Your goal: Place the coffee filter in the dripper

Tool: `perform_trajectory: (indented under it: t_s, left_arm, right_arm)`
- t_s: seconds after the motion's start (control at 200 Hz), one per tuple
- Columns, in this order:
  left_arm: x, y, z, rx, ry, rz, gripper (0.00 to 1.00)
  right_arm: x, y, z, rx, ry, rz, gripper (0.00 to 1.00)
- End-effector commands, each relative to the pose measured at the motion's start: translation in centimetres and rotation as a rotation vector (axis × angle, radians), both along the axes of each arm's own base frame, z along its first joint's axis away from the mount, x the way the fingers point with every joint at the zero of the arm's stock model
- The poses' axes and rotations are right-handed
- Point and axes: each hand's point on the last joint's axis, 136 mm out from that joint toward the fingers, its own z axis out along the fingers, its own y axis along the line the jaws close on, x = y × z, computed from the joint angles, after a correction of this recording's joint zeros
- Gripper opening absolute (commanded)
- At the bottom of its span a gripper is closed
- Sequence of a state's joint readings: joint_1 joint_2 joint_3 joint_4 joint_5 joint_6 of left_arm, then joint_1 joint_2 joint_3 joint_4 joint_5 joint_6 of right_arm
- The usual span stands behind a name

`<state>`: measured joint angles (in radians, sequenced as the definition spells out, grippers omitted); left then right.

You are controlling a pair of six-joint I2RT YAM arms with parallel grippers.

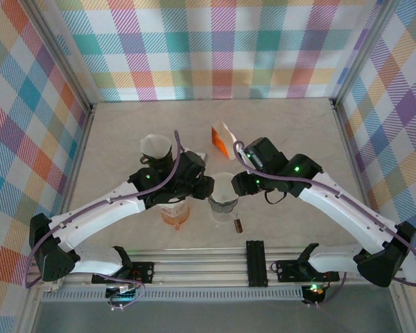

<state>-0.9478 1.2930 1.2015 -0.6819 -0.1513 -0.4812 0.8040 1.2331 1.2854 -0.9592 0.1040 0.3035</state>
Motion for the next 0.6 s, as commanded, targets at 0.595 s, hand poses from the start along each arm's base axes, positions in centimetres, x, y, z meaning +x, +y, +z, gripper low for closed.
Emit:
perform_trajectory:
  t_s: [0.595]
  left_arm:
    - [0.1,0.0,-0.9,0.033,-0.002,0.001,0.32]
  right_arm:
    - [0.8,0.9,-2.1,-0.003,0.027,0.01,0.31]
